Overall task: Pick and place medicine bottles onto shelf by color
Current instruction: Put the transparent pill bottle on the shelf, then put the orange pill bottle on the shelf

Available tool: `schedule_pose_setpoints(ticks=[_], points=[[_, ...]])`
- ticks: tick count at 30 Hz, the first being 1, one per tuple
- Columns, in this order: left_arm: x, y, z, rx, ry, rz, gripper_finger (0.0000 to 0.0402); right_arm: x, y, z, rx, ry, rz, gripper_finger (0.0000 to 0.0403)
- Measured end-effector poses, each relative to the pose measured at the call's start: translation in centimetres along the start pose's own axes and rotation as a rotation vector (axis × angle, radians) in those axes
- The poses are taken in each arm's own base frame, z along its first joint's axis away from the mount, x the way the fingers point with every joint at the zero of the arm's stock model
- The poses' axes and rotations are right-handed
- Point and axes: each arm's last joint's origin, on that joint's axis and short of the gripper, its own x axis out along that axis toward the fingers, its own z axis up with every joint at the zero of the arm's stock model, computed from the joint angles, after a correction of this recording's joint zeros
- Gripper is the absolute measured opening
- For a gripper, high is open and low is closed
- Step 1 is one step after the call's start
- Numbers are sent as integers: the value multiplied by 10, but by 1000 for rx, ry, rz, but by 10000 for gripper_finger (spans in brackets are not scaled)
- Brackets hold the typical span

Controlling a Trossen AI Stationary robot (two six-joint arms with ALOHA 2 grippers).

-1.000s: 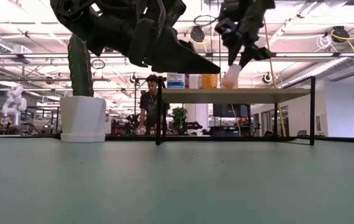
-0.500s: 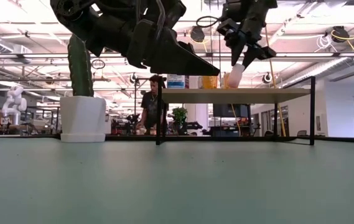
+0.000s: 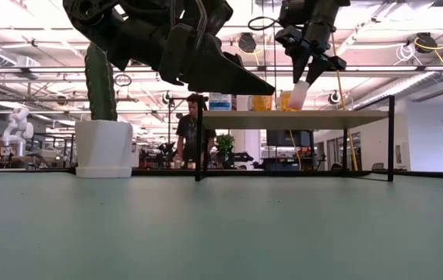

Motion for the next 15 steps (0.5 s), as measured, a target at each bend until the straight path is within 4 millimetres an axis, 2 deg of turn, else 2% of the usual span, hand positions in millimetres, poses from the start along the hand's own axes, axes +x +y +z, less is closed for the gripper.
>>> schedule_pose_setpoints(ticks=[10,15], points=[[0,0,0,-1,4,-2,372,0,0,0,-34,-3,-4,215],[0,0,-1,-3,7,-3,372,0,0,0,-19,-2,-4,230]])
